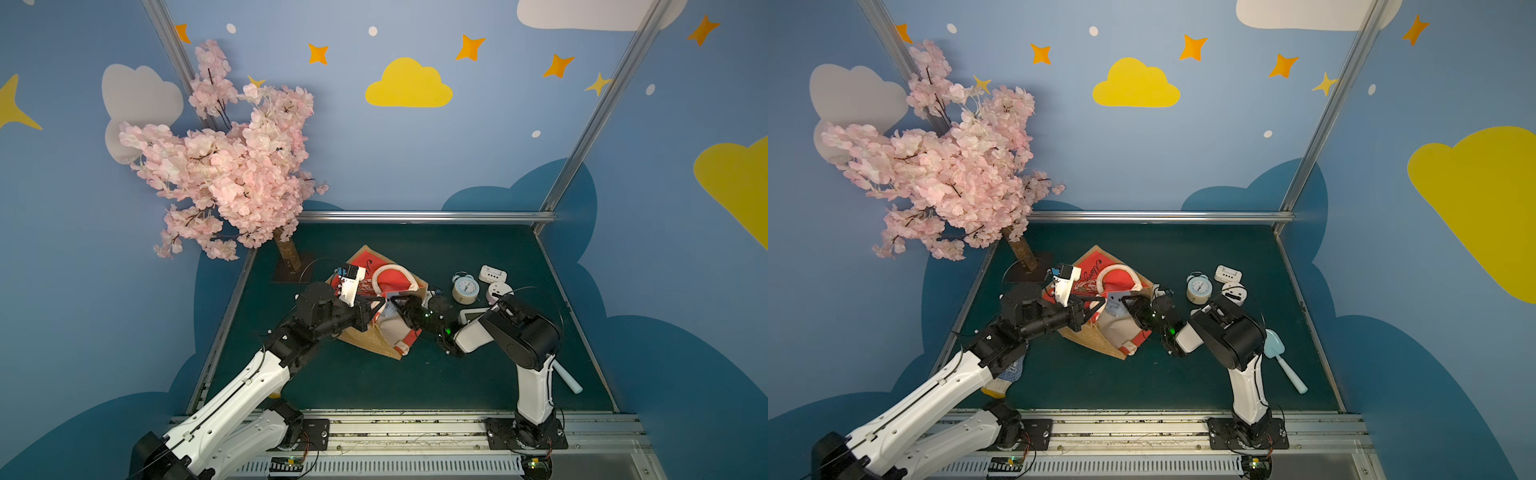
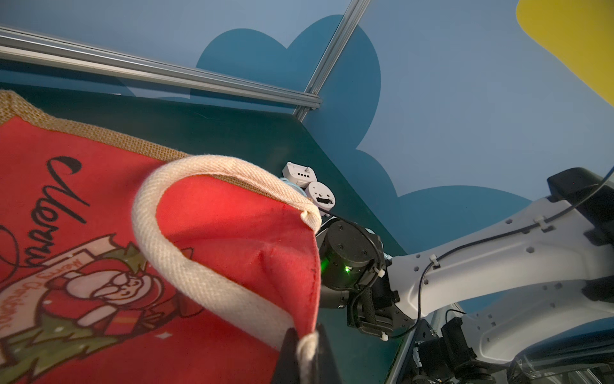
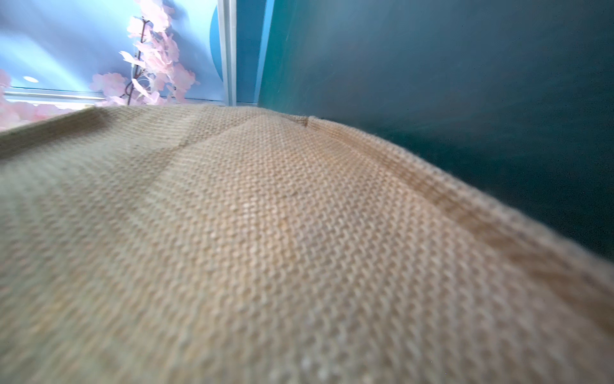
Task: Take the alarm clock out of the canvas bag
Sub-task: Pick up the alarm from the canvas bag.
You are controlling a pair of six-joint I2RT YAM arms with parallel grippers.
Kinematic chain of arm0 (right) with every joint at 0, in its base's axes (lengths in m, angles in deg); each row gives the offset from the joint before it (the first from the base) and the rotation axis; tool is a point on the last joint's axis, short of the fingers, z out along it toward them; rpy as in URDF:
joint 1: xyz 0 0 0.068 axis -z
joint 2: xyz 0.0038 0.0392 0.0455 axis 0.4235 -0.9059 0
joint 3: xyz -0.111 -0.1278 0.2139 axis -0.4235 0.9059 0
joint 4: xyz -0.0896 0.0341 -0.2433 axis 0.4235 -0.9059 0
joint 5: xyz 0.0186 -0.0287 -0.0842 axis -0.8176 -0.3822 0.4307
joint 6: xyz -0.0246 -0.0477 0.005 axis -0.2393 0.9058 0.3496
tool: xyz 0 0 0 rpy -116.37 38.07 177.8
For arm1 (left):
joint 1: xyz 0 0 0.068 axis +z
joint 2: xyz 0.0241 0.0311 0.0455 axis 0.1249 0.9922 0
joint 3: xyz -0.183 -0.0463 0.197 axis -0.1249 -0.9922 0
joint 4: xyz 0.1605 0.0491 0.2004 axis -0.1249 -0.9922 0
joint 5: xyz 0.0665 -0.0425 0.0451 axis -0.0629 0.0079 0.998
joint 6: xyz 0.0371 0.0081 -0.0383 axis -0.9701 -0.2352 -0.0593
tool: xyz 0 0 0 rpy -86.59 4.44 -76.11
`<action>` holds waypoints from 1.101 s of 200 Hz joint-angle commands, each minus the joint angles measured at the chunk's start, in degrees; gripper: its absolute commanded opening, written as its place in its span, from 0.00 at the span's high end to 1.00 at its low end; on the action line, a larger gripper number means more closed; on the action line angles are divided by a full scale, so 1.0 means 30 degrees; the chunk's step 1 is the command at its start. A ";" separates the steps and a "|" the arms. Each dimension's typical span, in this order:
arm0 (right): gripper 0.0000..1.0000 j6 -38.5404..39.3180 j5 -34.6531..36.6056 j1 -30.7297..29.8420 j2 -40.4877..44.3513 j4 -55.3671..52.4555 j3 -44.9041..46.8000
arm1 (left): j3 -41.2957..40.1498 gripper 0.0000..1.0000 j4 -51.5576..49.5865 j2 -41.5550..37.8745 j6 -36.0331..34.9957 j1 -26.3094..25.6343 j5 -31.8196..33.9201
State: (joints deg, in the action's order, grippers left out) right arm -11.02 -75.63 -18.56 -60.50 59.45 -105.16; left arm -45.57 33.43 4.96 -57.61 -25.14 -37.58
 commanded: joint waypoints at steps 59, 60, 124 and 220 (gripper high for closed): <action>0.43 -0.0203 -0.0796 -0.0164 0.0006 -0.2152 -0.1232 | 0.0276 0.93 0.2404 -0.0627 0.0031 -0.0277 -0.1427; 0.43 -0.0217 -0.0781 -0.0166 0.0006 -0.2135 -0.1228 | 0.0276 0.93 0.2392 -0.0628 0.0026 -0.0290 -0.1441; 0.39 -0.1076 -0.0512 -0.0204 -0.0879 0.1095 -0.0849 | 0.0275 0.93 0.2483 -0.0685 0.0075 -0.0301 -0.1366; 0.50 -0.1022 -0.0352 -0.0461 -0.0680 -0.0471 -0.1351 | 0.0293 0.93 0.2132 -0.0950 -0.0162 -0.0273 -0.1134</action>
State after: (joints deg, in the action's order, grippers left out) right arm -14.15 -76.25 -19.22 -62.47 58.91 -107.52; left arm -45.65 33.96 4.59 -57.24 -25.14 -37.21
